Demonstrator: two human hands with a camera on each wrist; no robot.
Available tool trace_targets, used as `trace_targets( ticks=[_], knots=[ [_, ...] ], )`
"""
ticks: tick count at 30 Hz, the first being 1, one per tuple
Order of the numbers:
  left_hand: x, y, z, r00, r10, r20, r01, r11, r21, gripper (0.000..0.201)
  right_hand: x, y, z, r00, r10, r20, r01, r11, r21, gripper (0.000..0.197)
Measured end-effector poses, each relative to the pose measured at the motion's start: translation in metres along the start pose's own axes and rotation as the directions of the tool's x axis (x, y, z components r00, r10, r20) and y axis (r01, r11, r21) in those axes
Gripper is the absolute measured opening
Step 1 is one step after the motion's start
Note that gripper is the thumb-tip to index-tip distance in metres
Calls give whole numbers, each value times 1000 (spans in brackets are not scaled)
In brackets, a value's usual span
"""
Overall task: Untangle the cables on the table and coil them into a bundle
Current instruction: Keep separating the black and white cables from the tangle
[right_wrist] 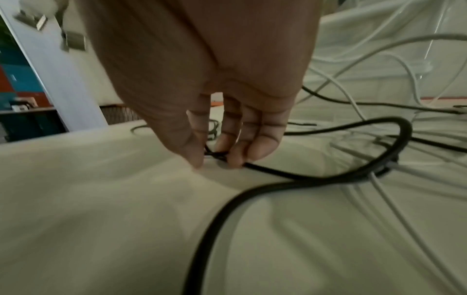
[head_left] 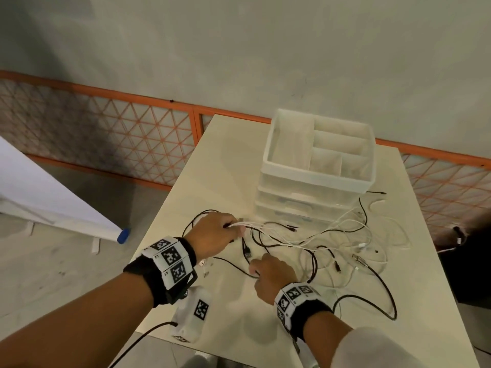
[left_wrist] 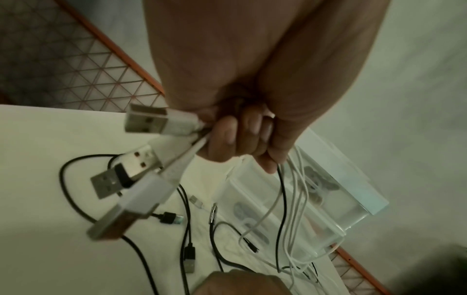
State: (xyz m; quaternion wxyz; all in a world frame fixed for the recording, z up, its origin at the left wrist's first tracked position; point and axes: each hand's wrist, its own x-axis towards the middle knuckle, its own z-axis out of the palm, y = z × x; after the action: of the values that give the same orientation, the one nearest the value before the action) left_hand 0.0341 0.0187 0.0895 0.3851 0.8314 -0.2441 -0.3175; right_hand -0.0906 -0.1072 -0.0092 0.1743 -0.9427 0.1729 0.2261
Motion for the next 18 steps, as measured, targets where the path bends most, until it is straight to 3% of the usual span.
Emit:
trace_targets(
  ticks=[5, 9, 11, 13, 15, 18],
  knots=[
    [-5, -6, -7, 999, -25, 29, 24, 999, 36, 24, -6, -1, 1, 1000, -3, -5, 2, 994, -111, 29],
    [-2, -4, -6, 997, -25, 78, 32, 995, -90, 16, -26, -10, -39, 961, -153, -229, 184, 975, 123, 13],
    [2, 0, -2, 995, -1, 101, 10, 996, -87, 17, -37, -14, -72, 885, -189, -424, 304, 927, 221, 8],
    [6, 2, 1, 994, 34, 106, -31, 999, -27, 21, -47, -9, -107, 781, -135, -609, 369, 887, 276, 6],
    [12, 2, 0, 995, 51, 83, -54, 998, 41, 28, -58, 7, -138, 662, 27, -749, 363, 862, 353, 7],
    [17, -4, -9, 998, 56, 39, -61, 991, 117, 35, -68, 46, -159, 512, 328, -794, 287, 806, 518, 7]
  ],
)
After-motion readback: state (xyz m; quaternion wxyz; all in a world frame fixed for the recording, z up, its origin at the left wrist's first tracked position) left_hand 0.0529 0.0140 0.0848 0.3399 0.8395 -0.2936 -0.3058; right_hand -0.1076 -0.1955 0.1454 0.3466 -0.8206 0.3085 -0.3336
